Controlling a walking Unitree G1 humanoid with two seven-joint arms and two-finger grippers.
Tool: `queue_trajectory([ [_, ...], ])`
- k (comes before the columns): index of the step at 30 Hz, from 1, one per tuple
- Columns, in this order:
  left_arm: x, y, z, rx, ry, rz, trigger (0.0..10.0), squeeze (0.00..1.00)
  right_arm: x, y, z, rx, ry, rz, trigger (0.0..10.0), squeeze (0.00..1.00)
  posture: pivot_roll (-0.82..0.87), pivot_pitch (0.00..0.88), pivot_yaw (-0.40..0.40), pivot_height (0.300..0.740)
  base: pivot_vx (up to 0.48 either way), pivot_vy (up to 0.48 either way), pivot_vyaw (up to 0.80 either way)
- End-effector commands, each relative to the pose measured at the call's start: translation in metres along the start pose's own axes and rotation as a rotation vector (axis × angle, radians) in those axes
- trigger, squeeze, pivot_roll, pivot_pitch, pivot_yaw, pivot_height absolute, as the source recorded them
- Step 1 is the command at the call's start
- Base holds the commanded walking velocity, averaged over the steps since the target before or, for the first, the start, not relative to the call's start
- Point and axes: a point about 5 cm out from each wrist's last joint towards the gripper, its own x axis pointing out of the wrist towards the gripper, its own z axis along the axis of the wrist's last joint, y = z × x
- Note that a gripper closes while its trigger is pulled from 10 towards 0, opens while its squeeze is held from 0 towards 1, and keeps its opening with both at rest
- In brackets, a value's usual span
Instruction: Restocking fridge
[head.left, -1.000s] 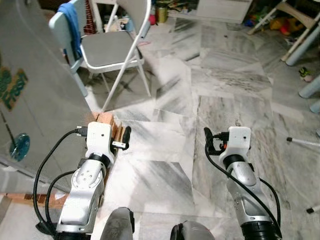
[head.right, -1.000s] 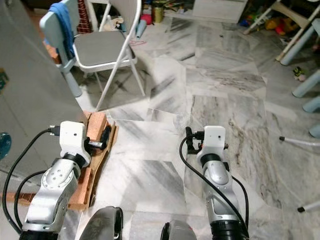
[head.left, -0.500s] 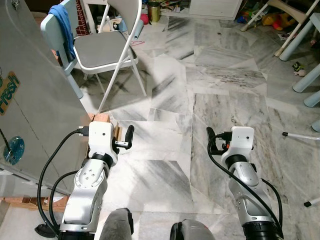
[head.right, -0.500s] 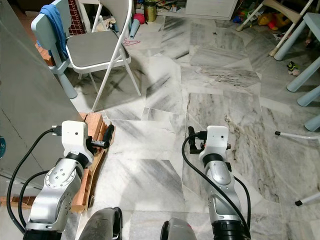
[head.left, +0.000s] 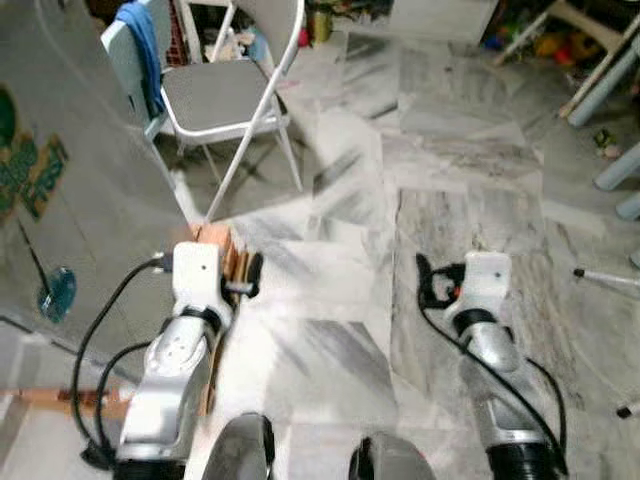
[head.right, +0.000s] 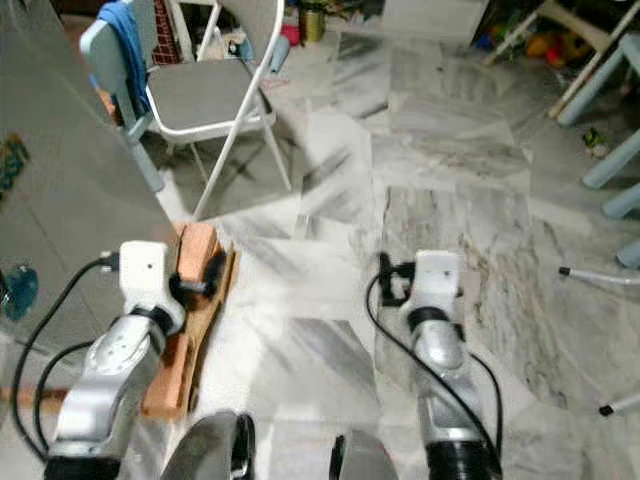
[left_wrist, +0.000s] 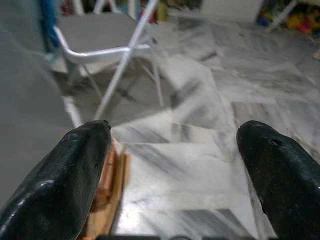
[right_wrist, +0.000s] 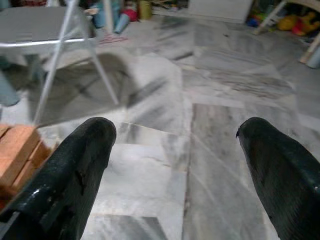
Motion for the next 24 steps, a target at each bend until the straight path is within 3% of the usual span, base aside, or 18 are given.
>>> queue_trajectory([
  [1,-0.002,-0.004,-0.006,-0.003,0.025,-0.009,10.0,0.00,-0.003,-0.007,-0.003,-0.005,0.011,-0.018,10.0,0.00,0.09,0.105,-0.047,0.740,-0.244,0.416,0.00],
  [3,-0.002,-0.004,-0.005,-0.002,0.019,-0.010,10.0,0.00,-0.003,-0.007,-0.003,-0.005,0.011,-0.016,10.0,0.00,0.09,0.105,-0.047,0.740,-0.249,0.407,0.00],
  [17,-0.001,-0.001,-0.001,0.047,-0.028,0.001,10.0,0.00,-0.004,-0.006,-0.003,0.022,-0.001,-0.008,10.0,0.00,0.10,0.105,-0.042,0.740,0.000,0.000,0.00],
  [24,-0.004,0.030,-0.004,0.074,-0.119,0.183,10.0,0.00,-0.015,-0.017,-0.002,0.016,-0.055,-0.009,10.0,0.00,0.12,0.037,-0.047,0.740,0.000,0.000,0.00],
])
